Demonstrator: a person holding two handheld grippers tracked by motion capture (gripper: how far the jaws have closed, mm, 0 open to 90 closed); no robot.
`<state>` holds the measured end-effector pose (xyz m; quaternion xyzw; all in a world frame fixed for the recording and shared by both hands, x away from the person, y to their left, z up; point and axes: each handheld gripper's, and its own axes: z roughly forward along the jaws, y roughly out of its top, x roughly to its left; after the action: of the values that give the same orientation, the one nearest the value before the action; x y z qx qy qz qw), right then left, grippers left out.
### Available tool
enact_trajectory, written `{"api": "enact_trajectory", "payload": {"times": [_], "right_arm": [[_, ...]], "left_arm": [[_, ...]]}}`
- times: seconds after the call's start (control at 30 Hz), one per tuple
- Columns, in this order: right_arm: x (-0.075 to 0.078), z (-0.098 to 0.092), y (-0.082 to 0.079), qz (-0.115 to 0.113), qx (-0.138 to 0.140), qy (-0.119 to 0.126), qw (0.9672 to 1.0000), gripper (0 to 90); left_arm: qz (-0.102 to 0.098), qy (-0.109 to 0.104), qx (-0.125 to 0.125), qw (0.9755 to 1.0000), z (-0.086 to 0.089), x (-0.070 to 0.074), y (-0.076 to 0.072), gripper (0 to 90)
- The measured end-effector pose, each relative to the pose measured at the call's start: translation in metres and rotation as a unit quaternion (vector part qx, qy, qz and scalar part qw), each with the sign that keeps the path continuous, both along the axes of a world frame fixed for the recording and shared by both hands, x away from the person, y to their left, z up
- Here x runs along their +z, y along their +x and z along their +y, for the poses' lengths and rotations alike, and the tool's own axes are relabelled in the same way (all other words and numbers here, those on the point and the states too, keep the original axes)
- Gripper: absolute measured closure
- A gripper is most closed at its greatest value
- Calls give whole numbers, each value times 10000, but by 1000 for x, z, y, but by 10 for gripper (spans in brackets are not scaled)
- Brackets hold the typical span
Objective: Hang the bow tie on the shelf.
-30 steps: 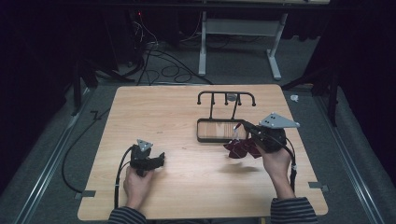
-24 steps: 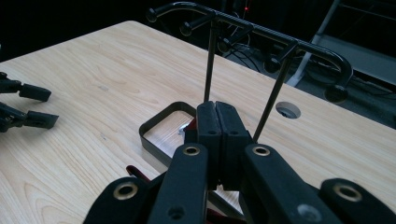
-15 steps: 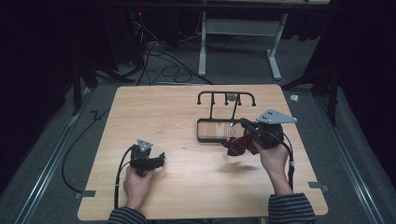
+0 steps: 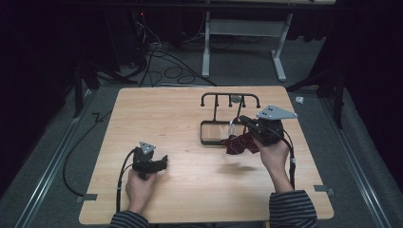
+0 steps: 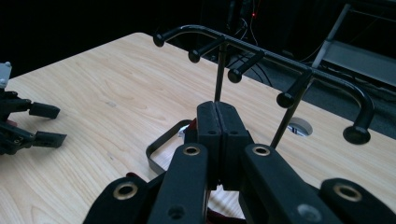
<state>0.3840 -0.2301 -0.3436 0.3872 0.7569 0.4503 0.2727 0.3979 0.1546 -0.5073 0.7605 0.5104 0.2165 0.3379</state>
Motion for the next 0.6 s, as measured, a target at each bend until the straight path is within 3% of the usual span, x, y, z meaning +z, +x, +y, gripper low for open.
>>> {"api": "enact_trajectory", "payload": {"times": [0.6], "right_arm": [[7,12,22,66,23,92,9999,900]], "left_arm": [[3,3,-7,10000,0,0,0,234]]}}
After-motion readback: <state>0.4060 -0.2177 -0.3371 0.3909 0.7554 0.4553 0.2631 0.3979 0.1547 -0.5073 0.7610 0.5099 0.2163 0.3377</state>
